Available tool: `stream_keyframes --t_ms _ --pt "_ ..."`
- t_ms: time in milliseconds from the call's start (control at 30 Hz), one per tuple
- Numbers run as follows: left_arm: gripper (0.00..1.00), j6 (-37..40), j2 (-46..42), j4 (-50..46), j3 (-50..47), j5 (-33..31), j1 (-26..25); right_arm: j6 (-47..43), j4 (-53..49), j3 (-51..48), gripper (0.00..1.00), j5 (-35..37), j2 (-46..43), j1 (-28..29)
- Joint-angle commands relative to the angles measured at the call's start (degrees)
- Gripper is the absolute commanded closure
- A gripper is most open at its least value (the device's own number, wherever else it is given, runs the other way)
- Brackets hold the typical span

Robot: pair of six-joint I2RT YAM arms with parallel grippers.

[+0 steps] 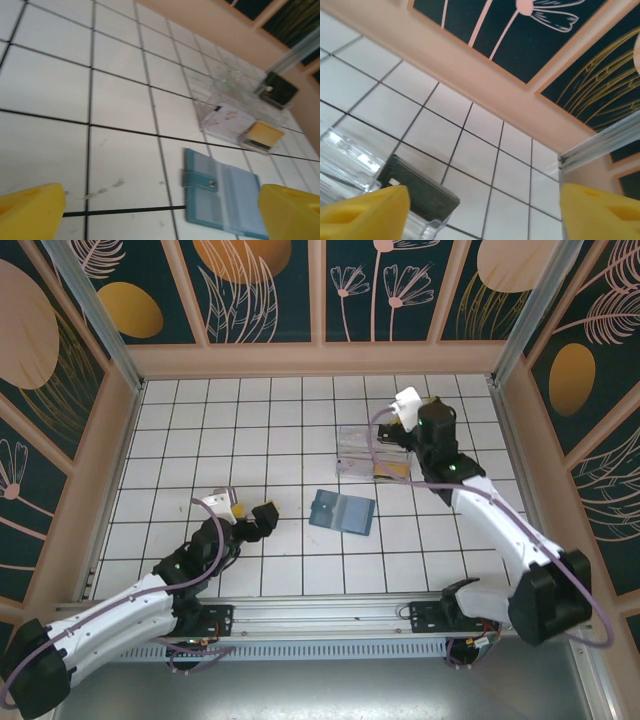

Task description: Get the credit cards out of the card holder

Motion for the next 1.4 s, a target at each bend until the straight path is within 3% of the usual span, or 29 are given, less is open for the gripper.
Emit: stream_keyframes --t_ms 0,200,333,500,633,733,867,1033,1100,1200,1267,1367 --pt "0.01 -3.0 2.0 -3.5 2.6 -6.4 0.2 16.1 6.4 -7.5 0.01 -2.2 -5.5 -0.7" --pt "0.01 -6.5 8.5 -8.6 8.2 -11.5 0.2 24.4 14.8 -22.0 0.01 0.6 -15.5 -1.6" --pt "0.01 -3.6 13.6 -8.9 12.8 -15.6 0.2 28.0 25.5 -31.7 0.01 1.9 -19.9 -3.8" --pt "0.01 3.7 20.7 -9.1 19.4 -28.5 0.4 29.6 35.6 -35.9 0.01 3.4 -13.6 -7.7" --pt "0.01 11.9 26.7 -7.5 24.7 -36.4 5.0 32.0 41.7 -36.3 0.01 1.8 -5.5 -13.4" --pt "0.02 16.4 30.4 -5.2 27.0 -36.3 11.3 33.5 48.6 -38.1 0.01 -1.4 -2.0 -18.1" --pt "0.01 25.9 32.8 9.5 22.5 -37.0 19.1 33.3 55.8 -38.9 0.01 -4.2 3.3 -21.7" --pt "0.01 21.8 37.6 13.3 20.4 -31.4 31.9 32.4 64.6 -40.3 0.01 -7.2 10.1 -23.0" --pt "0.01 23.4 38.8 16.8 20.3 -29.5 33.8 32.3 67.9 -40.5 0.01 -8.7 13.3 -23.5" --pt "0.01 30.0 39.5 30.1 16.3 -25.0 35.0 30.3 75.9 -40.6 0.01 -13.2 21.0 -23.6" --pt "0.01 32.4 41.5 33.3 15.1 -23.7 36.4 29.4 69.7 -38.6 0.01 -16.5 20.1 -23.6" --pt "0.01 35.1 44.4 45.3 9.9 -23.0 38.9 30.0 70.2 -38.3 0.01 -19.1 20.6 -24.9"
